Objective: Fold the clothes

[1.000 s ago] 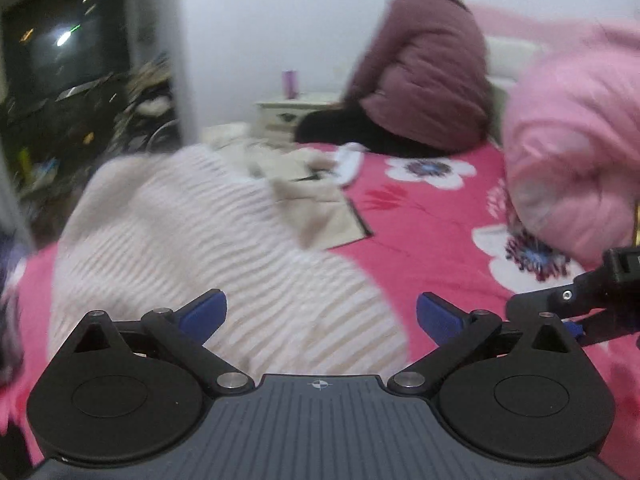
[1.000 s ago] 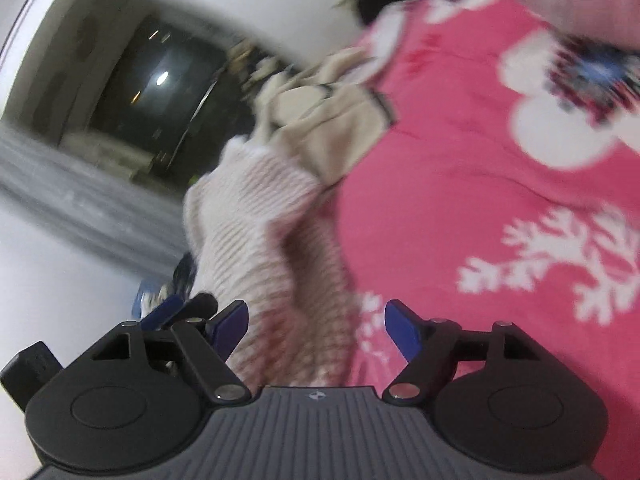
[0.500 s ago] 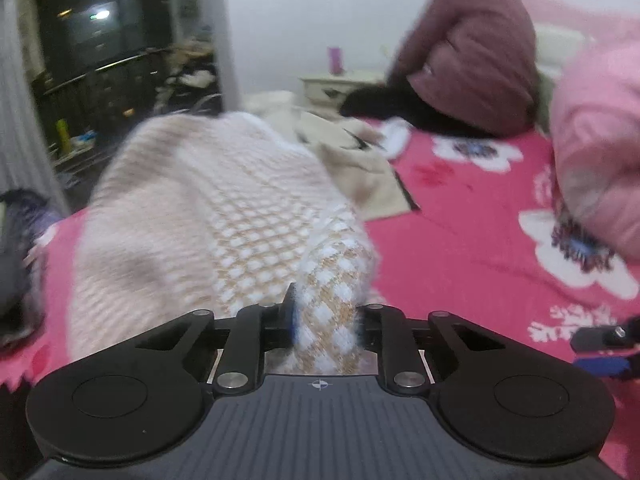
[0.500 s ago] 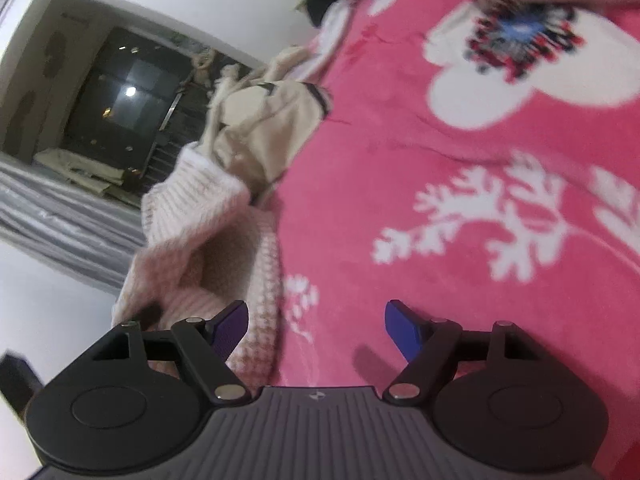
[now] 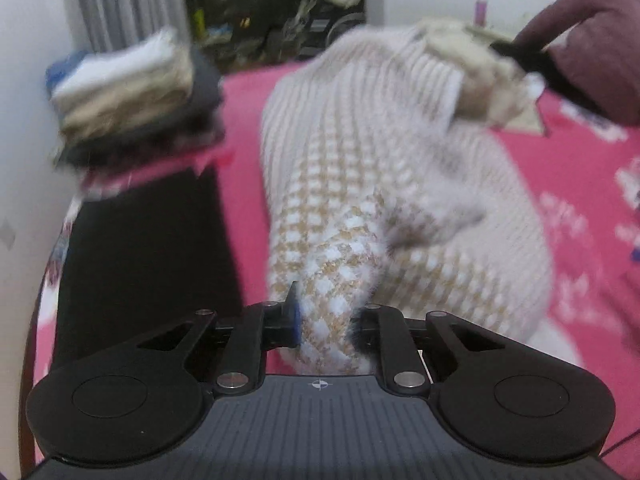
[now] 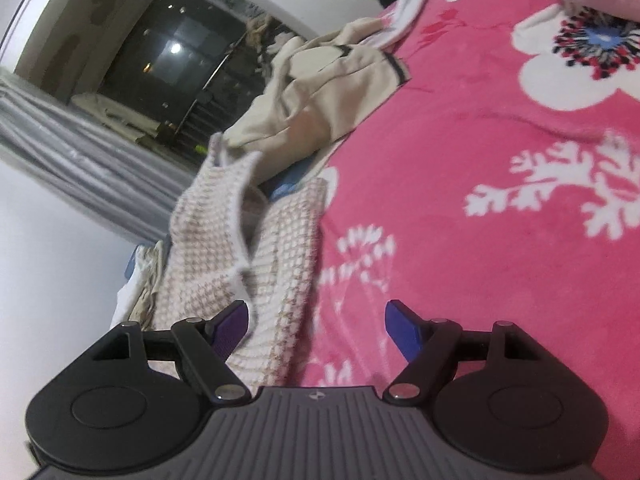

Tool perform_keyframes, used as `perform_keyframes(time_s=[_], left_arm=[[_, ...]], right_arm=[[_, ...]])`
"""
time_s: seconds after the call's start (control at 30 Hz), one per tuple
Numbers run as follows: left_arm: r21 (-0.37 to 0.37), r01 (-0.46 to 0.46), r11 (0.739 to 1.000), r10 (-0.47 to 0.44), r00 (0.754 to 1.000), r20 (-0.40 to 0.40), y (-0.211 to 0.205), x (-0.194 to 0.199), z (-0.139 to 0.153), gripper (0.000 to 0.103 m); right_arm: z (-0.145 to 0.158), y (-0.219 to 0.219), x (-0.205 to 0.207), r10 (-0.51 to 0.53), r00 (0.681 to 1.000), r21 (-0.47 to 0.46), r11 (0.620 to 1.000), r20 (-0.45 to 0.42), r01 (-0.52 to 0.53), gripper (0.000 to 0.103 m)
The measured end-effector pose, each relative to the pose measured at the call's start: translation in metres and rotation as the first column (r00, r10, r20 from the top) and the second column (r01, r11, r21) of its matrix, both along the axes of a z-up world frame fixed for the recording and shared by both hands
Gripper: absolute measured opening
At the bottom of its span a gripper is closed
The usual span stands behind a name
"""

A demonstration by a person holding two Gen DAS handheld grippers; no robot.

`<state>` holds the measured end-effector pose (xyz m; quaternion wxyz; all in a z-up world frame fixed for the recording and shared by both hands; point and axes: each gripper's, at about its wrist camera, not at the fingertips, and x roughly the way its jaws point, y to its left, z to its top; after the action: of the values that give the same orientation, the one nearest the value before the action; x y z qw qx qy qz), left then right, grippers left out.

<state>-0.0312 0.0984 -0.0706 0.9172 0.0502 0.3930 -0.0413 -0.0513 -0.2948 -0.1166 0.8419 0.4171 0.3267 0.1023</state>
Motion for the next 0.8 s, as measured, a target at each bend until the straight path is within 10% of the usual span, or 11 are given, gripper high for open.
perform_keyframes(time_s=[0.43,0.8], left_arm=[[-0.087,0.157,0.984,-0.146,0.982,0.12,0.016,-0.024,0.044,0.053],[0.03,0.234,0.972,-0.236,0.958,0.166,-0.061,0.048,-0.003,0.054]], right_arm=[[0.019,0.057,0.062,0.211,0.973,0.06,0.974,0.095,-0.218,0.085],[-0.023,0.108,0.165,0.315,0.949,0.141,0.941,-0.022,-0.309,0.087]])
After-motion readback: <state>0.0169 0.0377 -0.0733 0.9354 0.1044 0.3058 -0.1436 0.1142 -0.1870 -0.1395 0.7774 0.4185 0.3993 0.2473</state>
